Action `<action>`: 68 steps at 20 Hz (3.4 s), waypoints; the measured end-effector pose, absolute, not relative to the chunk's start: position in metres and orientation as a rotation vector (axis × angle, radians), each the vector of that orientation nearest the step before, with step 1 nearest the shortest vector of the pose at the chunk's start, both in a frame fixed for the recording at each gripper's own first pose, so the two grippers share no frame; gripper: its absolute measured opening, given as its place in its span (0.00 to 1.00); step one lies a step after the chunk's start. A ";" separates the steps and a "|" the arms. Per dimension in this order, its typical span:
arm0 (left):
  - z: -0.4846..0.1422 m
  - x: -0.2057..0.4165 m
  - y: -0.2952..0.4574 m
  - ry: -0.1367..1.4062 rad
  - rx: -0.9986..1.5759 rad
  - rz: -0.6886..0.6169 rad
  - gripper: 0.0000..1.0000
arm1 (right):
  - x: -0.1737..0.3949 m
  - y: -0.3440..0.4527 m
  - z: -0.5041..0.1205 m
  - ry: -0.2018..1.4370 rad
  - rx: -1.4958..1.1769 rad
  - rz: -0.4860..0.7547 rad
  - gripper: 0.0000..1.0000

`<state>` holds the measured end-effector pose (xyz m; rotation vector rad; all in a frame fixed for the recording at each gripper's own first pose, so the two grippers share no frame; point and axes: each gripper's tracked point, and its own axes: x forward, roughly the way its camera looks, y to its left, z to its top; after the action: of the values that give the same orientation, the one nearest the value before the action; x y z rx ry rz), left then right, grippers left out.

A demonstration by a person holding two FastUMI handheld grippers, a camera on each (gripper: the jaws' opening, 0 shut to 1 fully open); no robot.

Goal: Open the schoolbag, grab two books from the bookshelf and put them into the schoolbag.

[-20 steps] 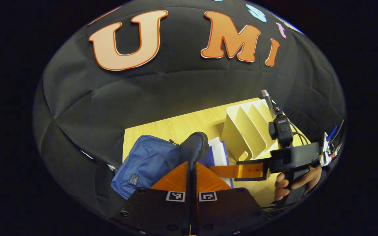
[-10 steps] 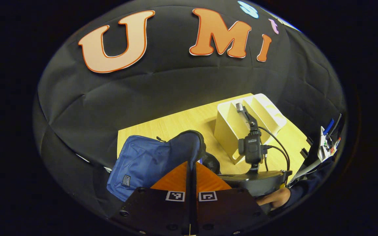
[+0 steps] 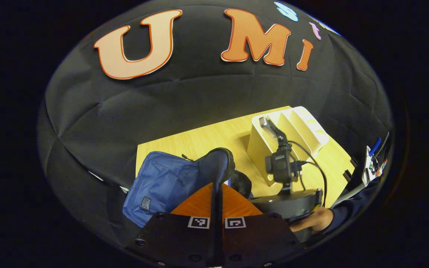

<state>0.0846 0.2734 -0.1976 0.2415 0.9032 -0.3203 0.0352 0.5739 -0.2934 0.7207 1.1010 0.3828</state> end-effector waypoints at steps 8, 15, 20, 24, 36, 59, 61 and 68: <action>-0.214 0.083 0.263 0.900 0.245 -0.314 0.01 | 0.079 0.470 -0.234 0.791 0.490 0.291 0.97; -0.231 0.073 0.232 0.900 0.214 -0.302 0.18 | 0.100 0.344 -0.181 0.600 0.329 0.146 0.97; -0.221 0.064 0.190 0.852 0.185 -0.268 0.80 | 0.097 0.274 -0.154 0.529 0.303 0.143 0.97; -0.200 0.066 0.146 0.756 0.137 -0.192 0.96 | 0.089 0.224 -0.139 0.472 0.229 0.167 0.97; -0.105 0.074 0.027 0.323 0.181 -0.102 0.95 | 0.069 0.146 -0.098 0.327 0.188 0.161 0.97; -0.030 0.044 -0.029 -0.023 0.133 0.006 0.94 | 0.046 0.066 -0.040 -0.035 0.104 0.072 0.96; -0.030 0.044 -0.033 -0.019 0.128 -0.006 0.94 | 0.045 0.066 -0.036 -0.065 0.076 0.063 0.96; -0.027 0.037 -0.042 -0.027 0.145 -0.023 0.94 | 0.046 0.049 -0.042 -0.033 0.049 0.013 0.96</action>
<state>0.0368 -0.0425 -0.0270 0.1451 -0.0275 -0.0230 0.0456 0.0494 -0.0420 0.0489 -0.0325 0.0133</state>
